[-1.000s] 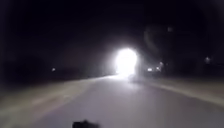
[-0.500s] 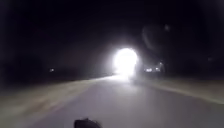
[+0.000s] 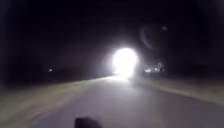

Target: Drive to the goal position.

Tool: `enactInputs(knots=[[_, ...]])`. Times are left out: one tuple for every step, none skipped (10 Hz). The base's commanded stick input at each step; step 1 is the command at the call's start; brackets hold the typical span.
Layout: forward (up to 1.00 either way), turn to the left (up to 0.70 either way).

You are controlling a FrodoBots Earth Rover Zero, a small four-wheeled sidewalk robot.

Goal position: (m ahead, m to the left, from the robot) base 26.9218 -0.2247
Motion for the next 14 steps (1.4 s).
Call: enactInputs(knots=[[1.0, -0.02], [1.0, -0.02], [1.0, -0.02], [1.0, -0.02], [1.0, -0.01], [1.0, 0.0], [1.0, 0.0], [1.0, 0.0], [1.0, 0.0], [1.0, 0.0], [1.0, 0.0], [1.0, 0.0], [1.0, 0.0], [1.0, 0.0]])
